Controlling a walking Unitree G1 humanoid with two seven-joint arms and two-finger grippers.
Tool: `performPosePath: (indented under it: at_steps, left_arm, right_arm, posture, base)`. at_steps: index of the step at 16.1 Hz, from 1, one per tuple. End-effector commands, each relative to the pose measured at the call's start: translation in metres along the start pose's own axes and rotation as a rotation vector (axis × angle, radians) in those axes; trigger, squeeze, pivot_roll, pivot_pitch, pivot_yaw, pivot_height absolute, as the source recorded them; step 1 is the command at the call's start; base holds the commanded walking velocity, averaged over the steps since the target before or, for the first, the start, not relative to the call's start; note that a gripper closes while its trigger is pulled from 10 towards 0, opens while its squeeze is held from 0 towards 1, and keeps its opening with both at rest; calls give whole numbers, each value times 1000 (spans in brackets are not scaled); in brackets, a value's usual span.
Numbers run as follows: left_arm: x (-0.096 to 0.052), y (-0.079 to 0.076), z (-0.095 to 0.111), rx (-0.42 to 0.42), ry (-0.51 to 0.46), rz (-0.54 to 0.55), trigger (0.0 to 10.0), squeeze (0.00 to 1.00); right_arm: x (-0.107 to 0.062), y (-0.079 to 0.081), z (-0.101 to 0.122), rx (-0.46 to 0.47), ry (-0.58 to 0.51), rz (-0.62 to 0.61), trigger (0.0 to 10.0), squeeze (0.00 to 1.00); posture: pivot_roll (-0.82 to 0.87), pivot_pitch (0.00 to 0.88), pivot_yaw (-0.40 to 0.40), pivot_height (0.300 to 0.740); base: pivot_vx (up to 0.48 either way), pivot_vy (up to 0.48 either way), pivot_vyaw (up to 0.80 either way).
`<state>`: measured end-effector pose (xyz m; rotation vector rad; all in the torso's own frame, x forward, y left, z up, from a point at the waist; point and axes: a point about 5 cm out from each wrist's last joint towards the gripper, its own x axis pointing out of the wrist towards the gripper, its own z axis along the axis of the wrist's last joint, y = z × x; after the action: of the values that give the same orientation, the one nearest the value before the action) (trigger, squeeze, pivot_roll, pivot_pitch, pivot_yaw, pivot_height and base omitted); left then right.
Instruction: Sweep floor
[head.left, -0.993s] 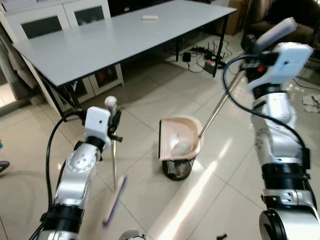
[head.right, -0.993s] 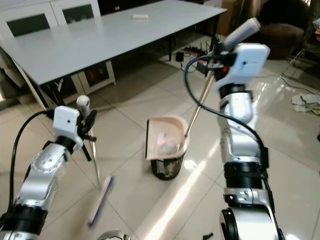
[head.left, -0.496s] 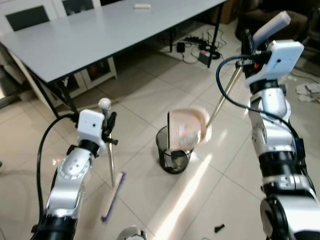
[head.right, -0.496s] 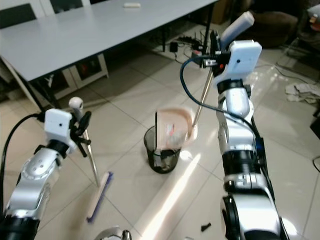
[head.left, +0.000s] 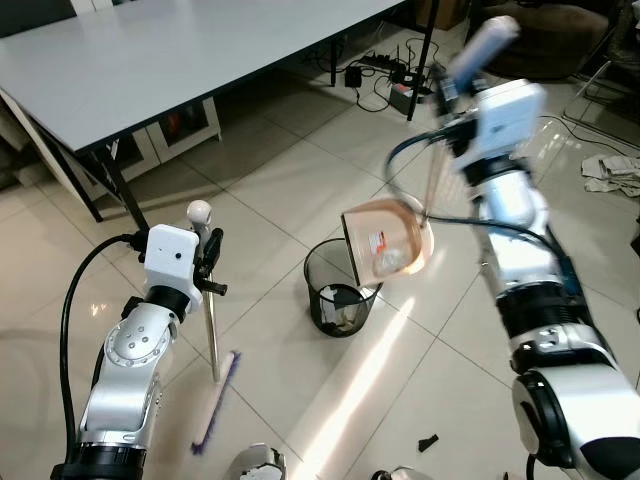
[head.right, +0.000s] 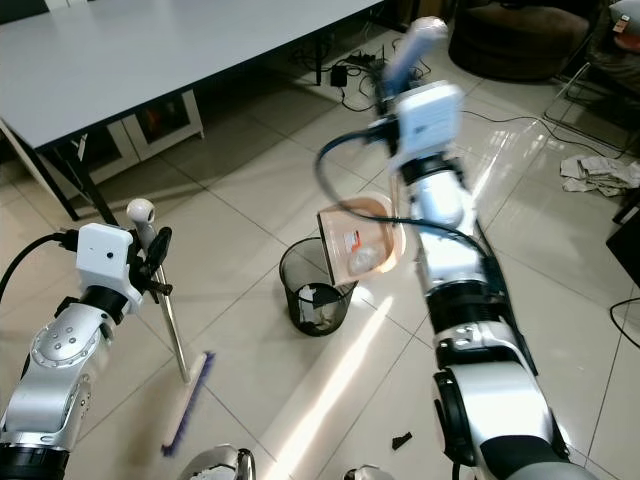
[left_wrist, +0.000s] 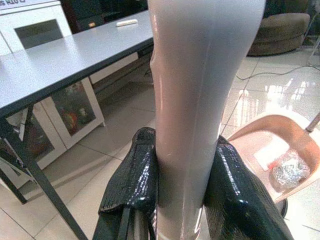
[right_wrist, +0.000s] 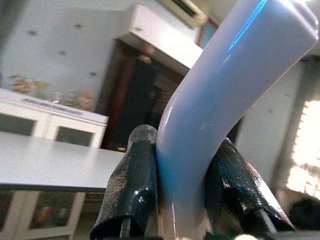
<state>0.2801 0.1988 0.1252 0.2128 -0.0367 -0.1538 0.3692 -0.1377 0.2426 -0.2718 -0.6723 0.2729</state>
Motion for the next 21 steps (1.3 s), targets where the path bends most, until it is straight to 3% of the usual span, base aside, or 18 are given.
performPosePath:
  at_steps: [1, 8, 11, 13, 19, 21]
  left_arm:
    - [-4, 6, 5, 21, -10, 24, 10000, 0]
    - [-3, 4, 6, 23, -1, 20, 10000, 0]
    - [-1, 0, 7, 19, -3, 13, 10000, 0]
    - [1, 0, 7, 20, -3, 12, 10000, 0]
    - [8, -2, 9, 18, -14, 7, 10000, 0]
    - [11, -2, 10, 12, -17, 1, 10000, 0]
  right_arm:
    - [12, 7, 17, -57, -118, 59, 10000, 0]
    - [6, 46, 14, -51, -173, 211, 10000, 0]
    - [-11, 78, 12, -82, -215, 333, 10000, 0]
    - [-15, 86, 12, -90, -230, 379, 10000, 0]
    - [-15, 88, 11, -156, -246, 420, 10000, 0]
    - [-4, 74, 23, -198, -295, 364, 10000, 0]
  posture:
    - [133, 143, 7, 740]
    - [129, 145, 11, 740]
    - [129, 141, 8, 740]
    - [128, 138, 8, 740]
    - [120, 117, 13, 740]
    - [96, 106, 27, 740]
  base:
    - [0, 0, 0]
    - [0, 0, 0]
    - [0, 0, 0]
    - [0, 0, 0]
    - [0, 0, 0]
    - [0, 0, 0]
